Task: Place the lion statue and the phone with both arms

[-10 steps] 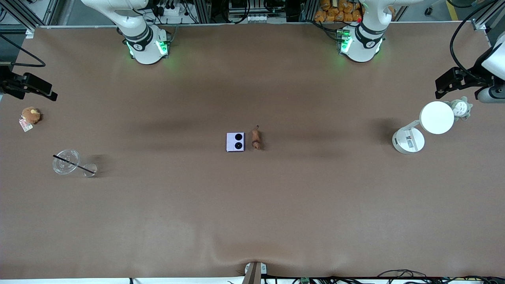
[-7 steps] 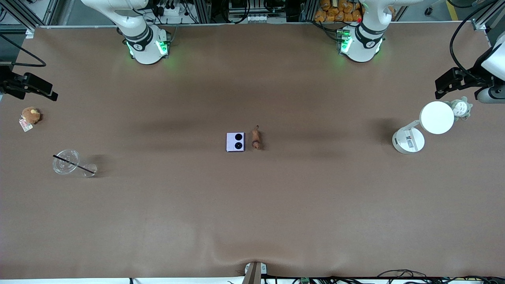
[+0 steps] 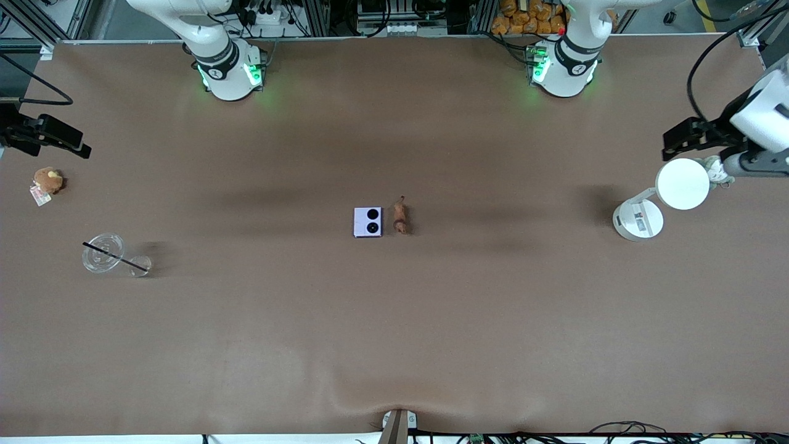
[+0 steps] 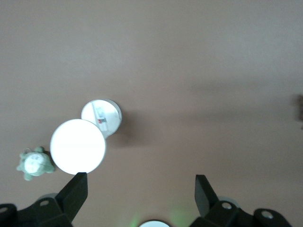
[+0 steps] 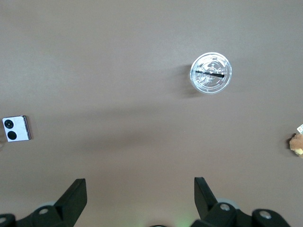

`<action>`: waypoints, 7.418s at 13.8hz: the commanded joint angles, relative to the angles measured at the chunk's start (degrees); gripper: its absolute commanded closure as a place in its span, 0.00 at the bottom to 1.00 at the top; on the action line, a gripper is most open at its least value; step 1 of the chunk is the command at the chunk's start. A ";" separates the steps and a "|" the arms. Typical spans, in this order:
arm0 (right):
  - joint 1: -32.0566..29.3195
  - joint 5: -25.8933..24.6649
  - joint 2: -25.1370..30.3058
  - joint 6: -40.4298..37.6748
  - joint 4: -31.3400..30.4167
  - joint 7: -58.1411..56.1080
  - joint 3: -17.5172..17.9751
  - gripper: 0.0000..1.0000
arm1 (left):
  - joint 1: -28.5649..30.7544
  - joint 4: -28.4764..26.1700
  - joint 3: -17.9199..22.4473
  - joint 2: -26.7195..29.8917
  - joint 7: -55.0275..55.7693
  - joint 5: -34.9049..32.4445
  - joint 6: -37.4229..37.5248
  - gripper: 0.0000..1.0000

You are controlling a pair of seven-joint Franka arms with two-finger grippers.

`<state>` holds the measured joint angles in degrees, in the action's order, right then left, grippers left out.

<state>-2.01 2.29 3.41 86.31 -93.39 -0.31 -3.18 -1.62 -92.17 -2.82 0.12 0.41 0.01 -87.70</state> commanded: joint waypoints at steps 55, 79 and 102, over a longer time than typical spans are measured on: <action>9.83 0.17 -4.46 0.18 0.67 4.70 -0.43 0.00 | -38.03 12.63 -2.36 -43.99 45.91 -5.02 -37.19 1.00; 18.97 1.14 -9.56 3.60 -1.53 14.11 -0.43 0.00 | -3.05 -30.86 -2.71 -16.65 20.79 -12.65 -52.72 1.00; 34.17 6.68 -25.19 21.16 1.46 27.20 -0.34 0.00 | 4.96 -32.19 -2.72 -21.74 5.21 -12.84 -57.23 0.00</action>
<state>30.08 8.39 -18.06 105.00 -94.26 24.07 -3.06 3.13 -124.72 -5.35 -21.08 4.94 -12.12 -144.12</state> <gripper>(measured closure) 0.000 0.489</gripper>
